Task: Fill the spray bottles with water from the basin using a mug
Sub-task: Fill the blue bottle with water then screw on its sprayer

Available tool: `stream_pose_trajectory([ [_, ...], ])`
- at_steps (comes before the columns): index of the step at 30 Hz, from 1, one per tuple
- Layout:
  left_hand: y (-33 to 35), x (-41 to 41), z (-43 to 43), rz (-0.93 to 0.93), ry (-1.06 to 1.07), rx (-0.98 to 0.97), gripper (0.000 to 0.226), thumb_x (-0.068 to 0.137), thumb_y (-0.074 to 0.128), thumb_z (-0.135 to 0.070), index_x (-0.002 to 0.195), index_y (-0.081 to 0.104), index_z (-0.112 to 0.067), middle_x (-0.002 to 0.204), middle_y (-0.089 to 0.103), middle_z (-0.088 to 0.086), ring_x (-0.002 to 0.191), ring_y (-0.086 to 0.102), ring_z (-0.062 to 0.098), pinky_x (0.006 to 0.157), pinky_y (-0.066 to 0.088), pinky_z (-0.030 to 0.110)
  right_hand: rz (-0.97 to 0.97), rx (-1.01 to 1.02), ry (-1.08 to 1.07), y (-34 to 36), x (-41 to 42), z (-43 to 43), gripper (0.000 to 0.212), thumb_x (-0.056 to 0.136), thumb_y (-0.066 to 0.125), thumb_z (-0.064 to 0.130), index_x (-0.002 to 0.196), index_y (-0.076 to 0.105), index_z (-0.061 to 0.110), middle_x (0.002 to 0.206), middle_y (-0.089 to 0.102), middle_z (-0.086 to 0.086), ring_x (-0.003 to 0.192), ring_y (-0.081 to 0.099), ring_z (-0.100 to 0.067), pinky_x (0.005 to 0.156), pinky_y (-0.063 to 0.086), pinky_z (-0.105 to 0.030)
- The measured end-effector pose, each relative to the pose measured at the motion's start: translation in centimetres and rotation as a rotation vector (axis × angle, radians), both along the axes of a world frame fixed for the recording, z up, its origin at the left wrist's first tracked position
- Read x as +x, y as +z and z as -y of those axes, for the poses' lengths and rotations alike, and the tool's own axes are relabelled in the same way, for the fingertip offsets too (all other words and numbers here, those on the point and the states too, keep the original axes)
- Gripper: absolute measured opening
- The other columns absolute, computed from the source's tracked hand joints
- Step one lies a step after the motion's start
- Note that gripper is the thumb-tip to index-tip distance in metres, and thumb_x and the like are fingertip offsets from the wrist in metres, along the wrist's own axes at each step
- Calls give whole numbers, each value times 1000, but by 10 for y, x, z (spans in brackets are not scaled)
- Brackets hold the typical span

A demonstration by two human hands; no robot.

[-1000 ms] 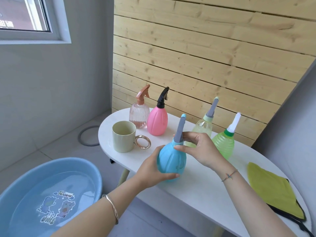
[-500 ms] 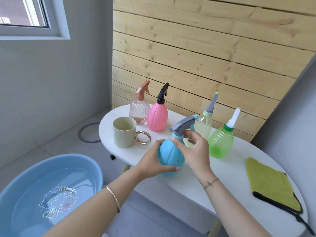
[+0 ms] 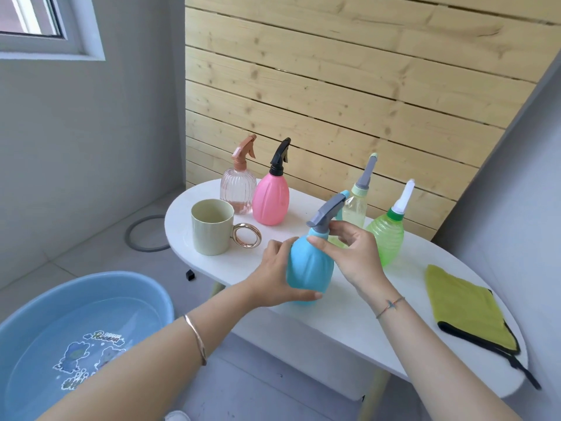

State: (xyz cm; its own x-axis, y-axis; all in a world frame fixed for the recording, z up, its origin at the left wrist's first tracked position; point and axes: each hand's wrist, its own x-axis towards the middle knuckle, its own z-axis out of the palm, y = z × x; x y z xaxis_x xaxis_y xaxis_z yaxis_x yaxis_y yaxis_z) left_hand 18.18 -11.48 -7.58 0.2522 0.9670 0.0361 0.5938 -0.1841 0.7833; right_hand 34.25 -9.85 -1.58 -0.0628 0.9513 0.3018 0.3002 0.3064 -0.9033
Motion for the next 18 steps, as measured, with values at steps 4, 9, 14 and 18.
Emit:
stream_pose_trajectory([
  [4, -4, 14, 11, 63, 80, 85, 88, 72, 85, -36, 133, 26, -14, 129, 34, -3, 122, 44, 17, 87, 37, 21, -20, 57, -100, -8, -1, 5, 24, 69, 85, 20, 86, 70, 24, 88, 71, 14, 86, 62, 6, 76, 41, -2],
  [9, -9, 34, 27, 137, 88, 82, 85, 72, 84, -42, 123, 22, -15, 125, 39, -4, 115, 52, 18, 88, 47, 31, -88, 41, -171, -10, 11, 9, 27, 70, 84, 18, 94, 71, 14, 91, 71, 7, 84, 62, 8, 71, 40, 0],
  [14, -1, 22, 18, 83, 64, 154, 109, 71, 85, -42, 149, 13, -17, 143, 26, -1, 134, 36, 13, 104, 37, 26, -86, -32, -102, -5, 25, 9, 23, 71, 83, 16, 89, 70, 24, 92, 71, 14, 93, 65, -1, 90, 48, -16],
  [18, 7, 14, -13, 99, -89, 50, 113, 69, 88, -37, 155, 15, -25, 152, 28, -9, 141, 28, 7, 111, 24, 21, -65, -81, -73, -5, 28, 7, 25, 71, 83, 20, 90, 71, 30, 96, 73, 15, 102, 65, -7, 104, 44, -39],
])
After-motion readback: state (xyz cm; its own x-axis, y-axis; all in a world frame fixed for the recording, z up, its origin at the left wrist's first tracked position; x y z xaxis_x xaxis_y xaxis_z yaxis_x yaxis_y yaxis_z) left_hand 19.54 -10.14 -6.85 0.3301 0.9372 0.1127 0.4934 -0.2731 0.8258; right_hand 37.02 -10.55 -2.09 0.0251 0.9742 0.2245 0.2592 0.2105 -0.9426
